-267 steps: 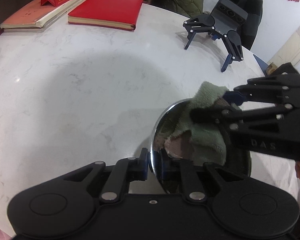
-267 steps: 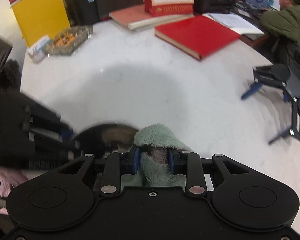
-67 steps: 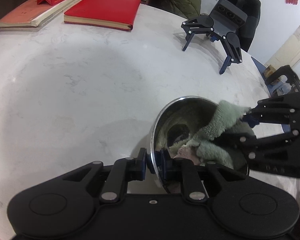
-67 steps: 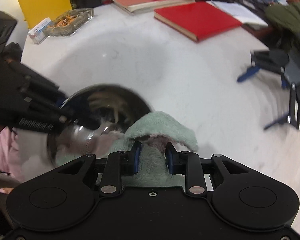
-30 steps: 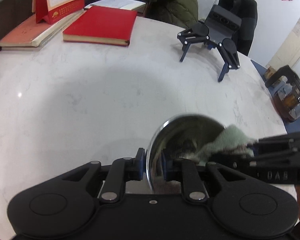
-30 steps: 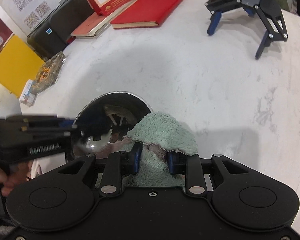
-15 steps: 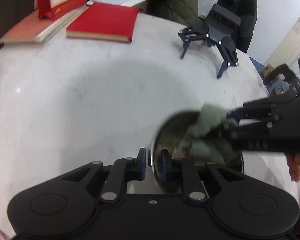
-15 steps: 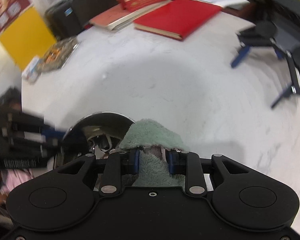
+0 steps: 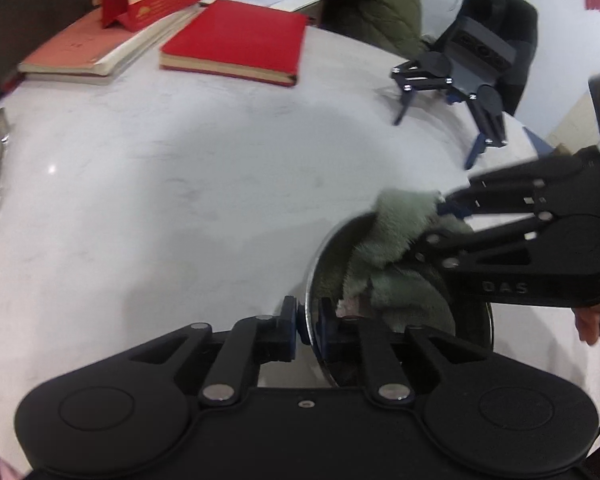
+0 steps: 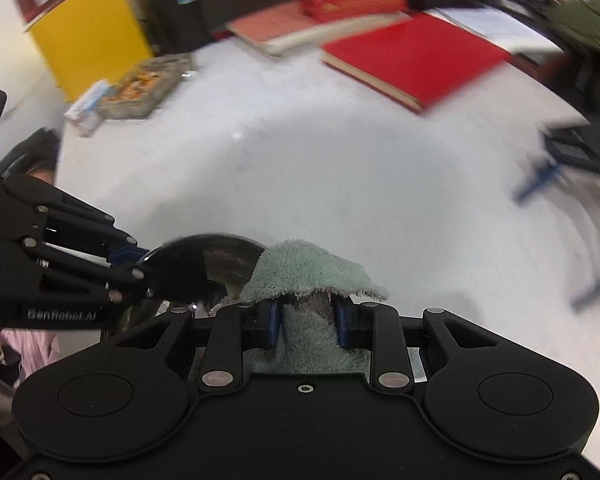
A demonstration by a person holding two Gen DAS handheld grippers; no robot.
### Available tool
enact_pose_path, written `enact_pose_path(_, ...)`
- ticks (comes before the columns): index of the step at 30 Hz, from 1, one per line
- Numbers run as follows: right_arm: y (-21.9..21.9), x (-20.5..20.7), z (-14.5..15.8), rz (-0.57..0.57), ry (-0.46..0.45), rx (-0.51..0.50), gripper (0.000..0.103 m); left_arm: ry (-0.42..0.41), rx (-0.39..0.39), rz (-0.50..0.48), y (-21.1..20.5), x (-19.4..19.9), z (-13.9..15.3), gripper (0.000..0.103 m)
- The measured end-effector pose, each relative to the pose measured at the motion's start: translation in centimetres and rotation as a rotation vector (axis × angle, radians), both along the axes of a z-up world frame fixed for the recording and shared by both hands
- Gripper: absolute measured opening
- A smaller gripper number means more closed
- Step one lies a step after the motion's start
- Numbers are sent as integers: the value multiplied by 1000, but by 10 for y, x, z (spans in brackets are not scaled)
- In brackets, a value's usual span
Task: Clean bowl
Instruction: 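Scrub the cloth along the bowl wall near the left gripper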
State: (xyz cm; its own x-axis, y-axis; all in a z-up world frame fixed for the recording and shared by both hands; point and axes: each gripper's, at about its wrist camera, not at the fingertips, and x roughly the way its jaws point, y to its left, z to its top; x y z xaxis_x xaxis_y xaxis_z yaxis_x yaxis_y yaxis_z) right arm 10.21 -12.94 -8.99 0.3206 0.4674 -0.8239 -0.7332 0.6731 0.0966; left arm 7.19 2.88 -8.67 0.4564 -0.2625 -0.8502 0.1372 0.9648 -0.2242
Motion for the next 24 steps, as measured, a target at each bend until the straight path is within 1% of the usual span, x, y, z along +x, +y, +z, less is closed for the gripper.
enact_pose_path(2, 16, 0, 2, 63, -54, -31, 26, 18, 0, 4, 2, 6, -6, 15)
enact_pose_path(4, 23, 1, 3, 83, -75, -42, 26, 26, -6, 9, 3, 11, -12, 19)
enact_pose_path(7, 21, 2, 3, 66, -72, -40, 26, 13, -28, 30, 3, 11, -16, 20)
enact_pose_path(11, -15, 0, 0, -98, 23, 12, 26, 5, -58, 69, 7, 7, -17, 18)
enact_pose_path(12, -29, -5, -3, -149, 72, 49, 26, 7, -71, 72, 8, 6, -18, 17)
enact_pose_path(14, -44, -19, -5, -200, 134, 103, 26, 14, -89, 66, 7, 6, -18, 17)
enact_pose_path(15, -45, -24, -5, -201, 139, 102, 26, 13, -84, 60, 6, 6, -18, 17)
enact_pose_path(18, -29, -33, -1, -158, 62, 10, 26, 6, -58, 33, 2, 6, -16, 18)
enact_pose_path(19, -20, -30, 1, -132, 16, -25, 26, 8, -56, 28, 2, 6, -16, 18)
enact_pose_path(20, -12, -24, 3, -111, -19, -37, 26, 10, -55, 23, 2, 6, -16, 18)
enact_pose_path(24, 3, 0, 6, -73, -51, 7, 26, 8, -43, 15, 0, 3, -16, 18)
